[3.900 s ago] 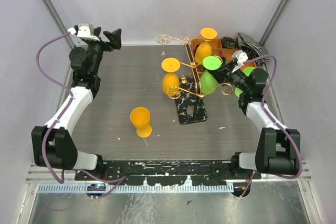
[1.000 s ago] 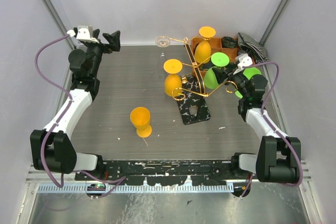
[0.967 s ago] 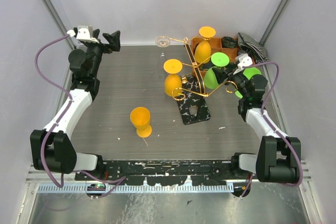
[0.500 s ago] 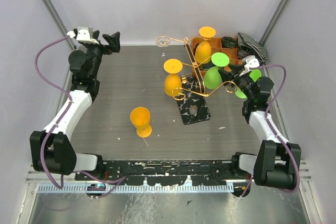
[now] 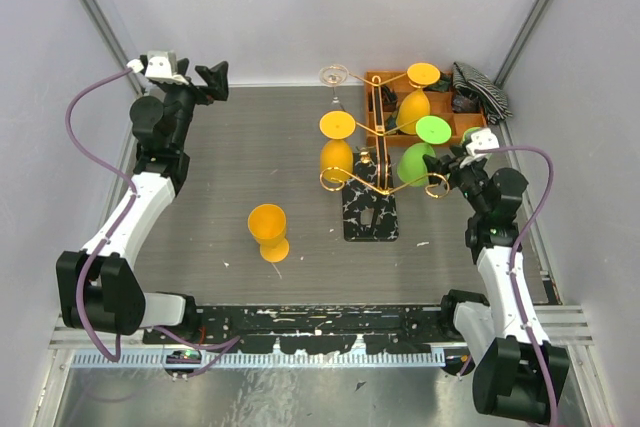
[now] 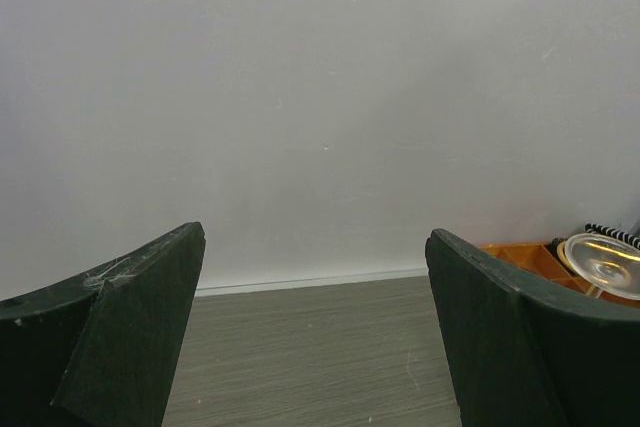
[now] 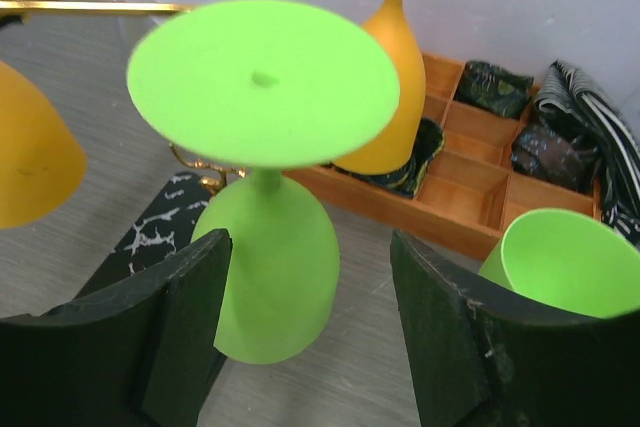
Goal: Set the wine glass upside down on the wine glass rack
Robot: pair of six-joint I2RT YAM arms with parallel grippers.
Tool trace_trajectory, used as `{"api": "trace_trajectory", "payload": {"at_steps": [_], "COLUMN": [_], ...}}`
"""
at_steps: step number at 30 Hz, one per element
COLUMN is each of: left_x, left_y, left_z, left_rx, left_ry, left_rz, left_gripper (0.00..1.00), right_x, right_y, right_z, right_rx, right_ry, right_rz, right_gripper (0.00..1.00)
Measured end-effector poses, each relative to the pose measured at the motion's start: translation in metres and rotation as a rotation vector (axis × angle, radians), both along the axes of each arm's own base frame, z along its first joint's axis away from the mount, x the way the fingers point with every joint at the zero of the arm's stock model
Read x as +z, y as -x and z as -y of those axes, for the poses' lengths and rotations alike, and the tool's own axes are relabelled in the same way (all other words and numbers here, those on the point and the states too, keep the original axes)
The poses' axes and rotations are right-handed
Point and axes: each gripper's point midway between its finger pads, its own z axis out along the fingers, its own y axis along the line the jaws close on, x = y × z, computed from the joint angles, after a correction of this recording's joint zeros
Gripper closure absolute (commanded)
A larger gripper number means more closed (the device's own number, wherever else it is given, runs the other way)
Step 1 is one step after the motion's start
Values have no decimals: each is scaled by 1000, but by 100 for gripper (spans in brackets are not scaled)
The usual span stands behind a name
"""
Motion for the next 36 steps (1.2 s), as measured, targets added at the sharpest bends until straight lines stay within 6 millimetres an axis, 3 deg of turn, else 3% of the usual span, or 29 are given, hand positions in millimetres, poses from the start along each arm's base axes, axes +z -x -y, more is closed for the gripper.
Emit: {"api": "trace_trajectory", "payload": {"at_steps": [10,17,21,31,36], "left_x": [-5,-13,-13,-25,-39], "left_y": [-1,-1,-1,-2,-1], "left_z": [0,2,4,4,6], "left_rx": [3,-7,-16,-19,-35], "left_ry": [-14,-38,-51,-82,-115], "left_rz": [-18,-47,-59,-109,-156], "left_gripper": [2,2,2,2,2], "right_x": [-29,-31,-17,53,57], "right_y": [7,13,13,-2,-21], "right_z": [15,45,70,113,126], "right_rx": [-86,-260,-396,-613,-673], "right_ry": [36,83,107,155,135], "right_rz": [-118,-157,-164,-100,-157], "right_gripper": [29,27,25,15,15]}}
